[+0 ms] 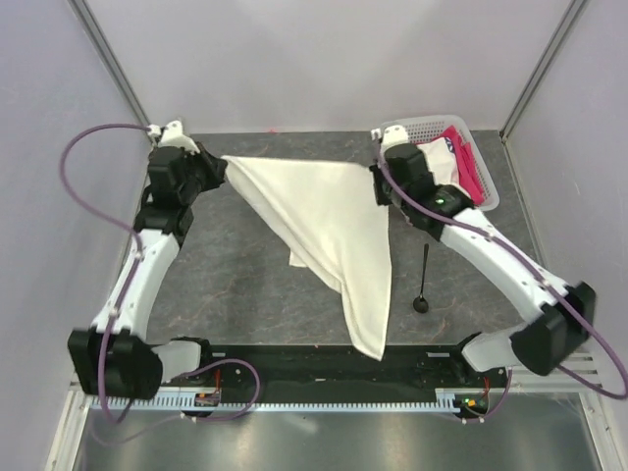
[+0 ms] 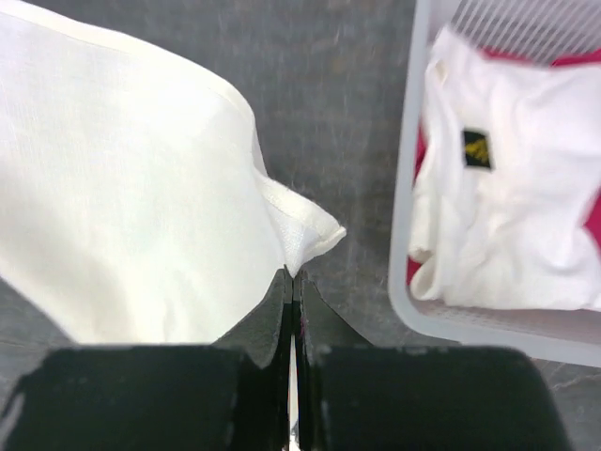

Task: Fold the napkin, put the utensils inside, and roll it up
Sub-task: Flatten the napkin out

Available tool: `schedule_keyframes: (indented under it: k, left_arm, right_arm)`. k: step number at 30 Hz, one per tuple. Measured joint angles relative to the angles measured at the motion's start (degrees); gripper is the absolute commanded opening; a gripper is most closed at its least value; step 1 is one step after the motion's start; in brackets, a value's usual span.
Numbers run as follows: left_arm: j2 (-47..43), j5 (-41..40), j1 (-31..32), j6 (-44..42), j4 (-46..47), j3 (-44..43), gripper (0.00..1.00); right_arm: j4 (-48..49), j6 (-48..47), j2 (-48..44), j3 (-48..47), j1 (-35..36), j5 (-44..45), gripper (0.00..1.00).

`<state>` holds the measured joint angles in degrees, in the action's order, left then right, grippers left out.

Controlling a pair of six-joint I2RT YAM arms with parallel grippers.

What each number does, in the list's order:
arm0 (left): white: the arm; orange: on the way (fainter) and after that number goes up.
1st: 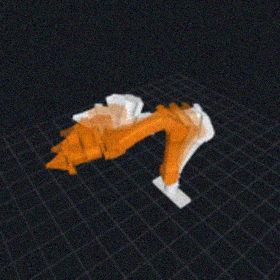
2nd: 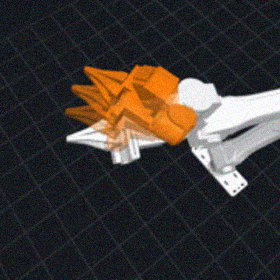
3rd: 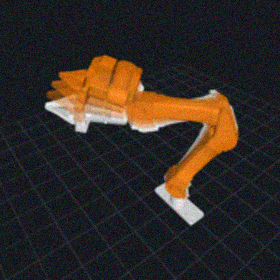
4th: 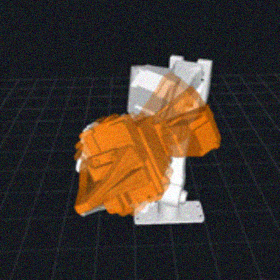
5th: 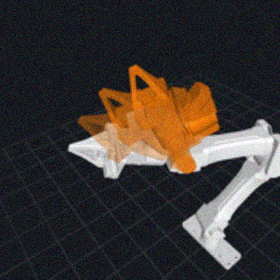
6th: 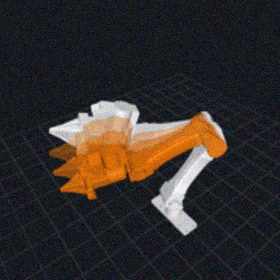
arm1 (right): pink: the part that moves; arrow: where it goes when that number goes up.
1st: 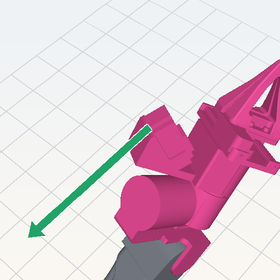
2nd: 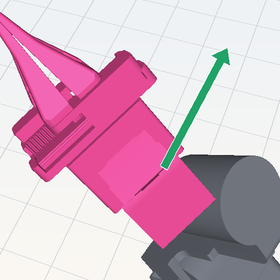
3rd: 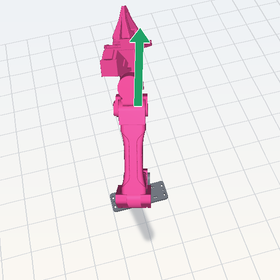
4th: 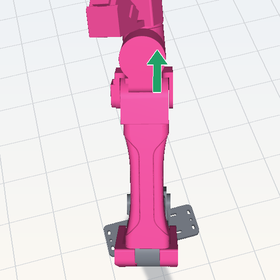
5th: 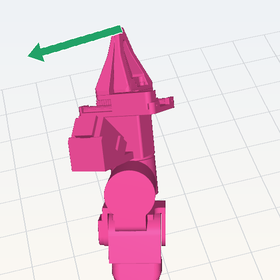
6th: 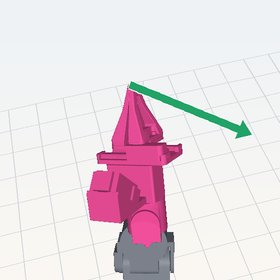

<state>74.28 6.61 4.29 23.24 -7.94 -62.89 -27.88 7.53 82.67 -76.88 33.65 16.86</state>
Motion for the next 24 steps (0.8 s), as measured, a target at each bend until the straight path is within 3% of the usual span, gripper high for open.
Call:
schedule_keyframes:
  k: [5,12,19,24]
  left_arm:
    - [-18.16,-4.28,-0.02,-0.83,2.27,2.95,0.02]
    - [-35.45,-8.31,-0.02,-1.53,-2.43,1.62,0.02]
    - [-40.74,-9.07,0.35,-1.95,-8.28,-10.01,0.02]
    - [-37.75,-10.88,0.35,-3.48,-8.24,-11.96,0.02]
  right_arm:
    - [2.62,-3.10,-12.76,-0.04,0.55,1.07,0.00]
    - [3.89,-5.68,-27.74,-1.66,1.51,0.94,0.00]
    - [5.38,-6.29,-32.35,-7.43,2.27,-3.04,0.00]
    - [8.83,-6.86,-25.66,-9.42,2.51,0.92,0.00]
